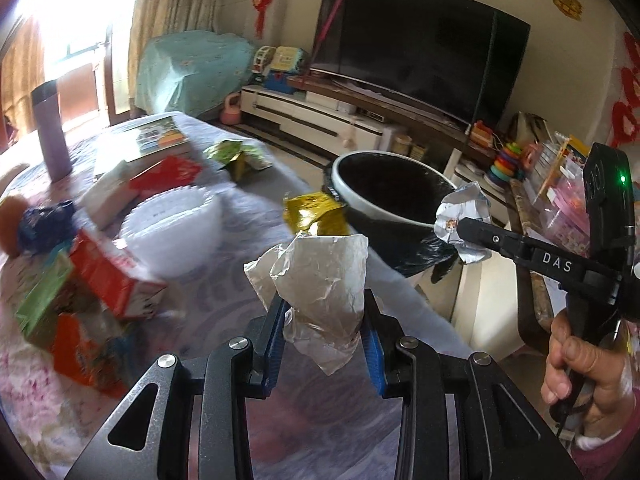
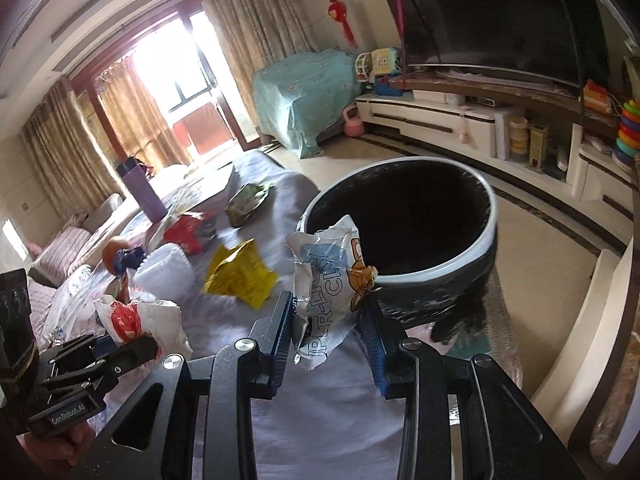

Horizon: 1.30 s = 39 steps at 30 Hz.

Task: Collect trash
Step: 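Carry the bag and wrapper in both grippers over the black trash bin, then open both grippers to drop the bag and wrapper into the bin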

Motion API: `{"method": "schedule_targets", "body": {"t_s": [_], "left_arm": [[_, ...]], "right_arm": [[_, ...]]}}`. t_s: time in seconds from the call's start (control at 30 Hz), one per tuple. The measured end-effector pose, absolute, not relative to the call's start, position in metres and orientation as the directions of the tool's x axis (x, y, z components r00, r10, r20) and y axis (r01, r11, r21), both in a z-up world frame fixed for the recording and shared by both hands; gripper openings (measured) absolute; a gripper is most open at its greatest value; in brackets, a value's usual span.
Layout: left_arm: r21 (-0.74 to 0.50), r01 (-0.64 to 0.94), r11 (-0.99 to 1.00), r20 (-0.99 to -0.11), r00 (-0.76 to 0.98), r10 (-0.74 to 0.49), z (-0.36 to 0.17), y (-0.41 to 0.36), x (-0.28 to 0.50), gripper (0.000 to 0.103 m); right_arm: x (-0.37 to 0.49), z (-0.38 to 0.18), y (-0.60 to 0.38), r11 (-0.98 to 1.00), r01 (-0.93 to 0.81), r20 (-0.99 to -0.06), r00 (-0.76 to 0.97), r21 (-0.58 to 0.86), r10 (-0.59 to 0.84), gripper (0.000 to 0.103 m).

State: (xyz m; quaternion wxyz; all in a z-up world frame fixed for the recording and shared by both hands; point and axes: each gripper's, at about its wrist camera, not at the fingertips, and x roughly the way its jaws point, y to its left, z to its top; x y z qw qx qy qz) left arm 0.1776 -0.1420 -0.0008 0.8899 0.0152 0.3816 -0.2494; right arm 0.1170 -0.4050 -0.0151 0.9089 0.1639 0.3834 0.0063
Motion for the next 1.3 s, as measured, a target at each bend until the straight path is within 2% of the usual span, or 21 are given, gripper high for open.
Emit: {"method": "schedule_targets", "body": {"t_s": [0.57,1.3], "left_arm": [[-0.148,0.533,0.833,-0.680,0.557,-0.477,0.006,-0.201,0.209,0.034],[-0.135,0.565,0.814,-0.703,0.524,-0.480,0.003,-0.264,0.287,0.035]], "right_arm": [[0.130,-0.013,-0.455,0.933,0.180,-0.688,0.720,0.311,0.091,0.035],[0.184,-0.020,-0.492,0.946,0.174,-0.744,0.662,0.274,0.094,0.038]]}}
